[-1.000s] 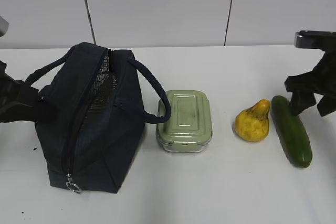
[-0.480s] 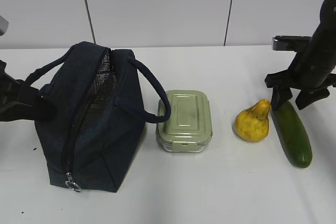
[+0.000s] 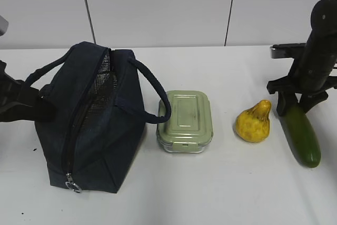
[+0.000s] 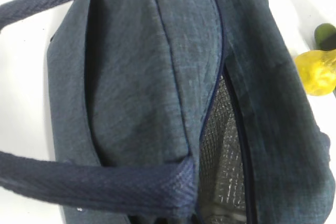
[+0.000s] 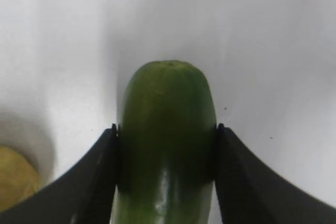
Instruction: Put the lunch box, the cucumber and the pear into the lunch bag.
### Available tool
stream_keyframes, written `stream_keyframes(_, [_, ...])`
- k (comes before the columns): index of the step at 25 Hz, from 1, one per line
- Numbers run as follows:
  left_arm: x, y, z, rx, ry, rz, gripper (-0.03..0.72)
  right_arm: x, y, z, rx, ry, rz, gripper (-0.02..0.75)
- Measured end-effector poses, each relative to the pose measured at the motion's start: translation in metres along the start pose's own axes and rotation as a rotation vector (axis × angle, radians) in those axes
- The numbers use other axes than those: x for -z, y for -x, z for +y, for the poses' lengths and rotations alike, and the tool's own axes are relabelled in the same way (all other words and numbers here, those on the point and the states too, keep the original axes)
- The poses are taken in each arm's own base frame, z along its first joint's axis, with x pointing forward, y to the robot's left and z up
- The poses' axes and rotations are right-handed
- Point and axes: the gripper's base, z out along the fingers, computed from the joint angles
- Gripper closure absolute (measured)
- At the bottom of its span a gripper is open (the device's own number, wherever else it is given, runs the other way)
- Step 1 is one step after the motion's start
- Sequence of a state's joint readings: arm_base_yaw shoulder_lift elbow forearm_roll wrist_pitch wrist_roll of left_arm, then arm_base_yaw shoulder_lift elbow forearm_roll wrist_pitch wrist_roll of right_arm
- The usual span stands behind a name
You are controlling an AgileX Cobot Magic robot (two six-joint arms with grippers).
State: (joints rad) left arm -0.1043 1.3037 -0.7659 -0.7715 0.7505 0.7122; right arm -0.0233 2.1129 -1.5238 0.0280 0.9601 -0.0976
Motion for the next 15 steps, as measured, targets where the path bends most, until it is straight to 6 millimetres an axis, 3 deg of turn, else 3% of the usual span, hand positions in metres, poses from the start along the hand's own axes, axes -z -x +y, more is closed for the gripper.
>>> stream_keyframes(3, [0.000,0.000,0.000,0.000,0.000,0.000,0.704,0.032,0.004,0.001,-0.001,-0.004,-0.078,0.361])
stream_keyframes(9, [0.000,0.000,0.000,0.000,0.001,-0.001,0.704,0.133,0.011,0.016,0.003,0.131,-0.273,0.361])
stream_keyframes(12, [0.000,0.000,0.000,-0.001,0.001,-0.001,0.704,0.166,0.015,0.047,0.058,0.351,-0.352,0.361])
stream_keyframes(15, [0.000,0.000,0.000,-0.003,0.002,-0.002,0.704,0.181,0.014,0.107,0.158,0.573,-0.391,0.361])
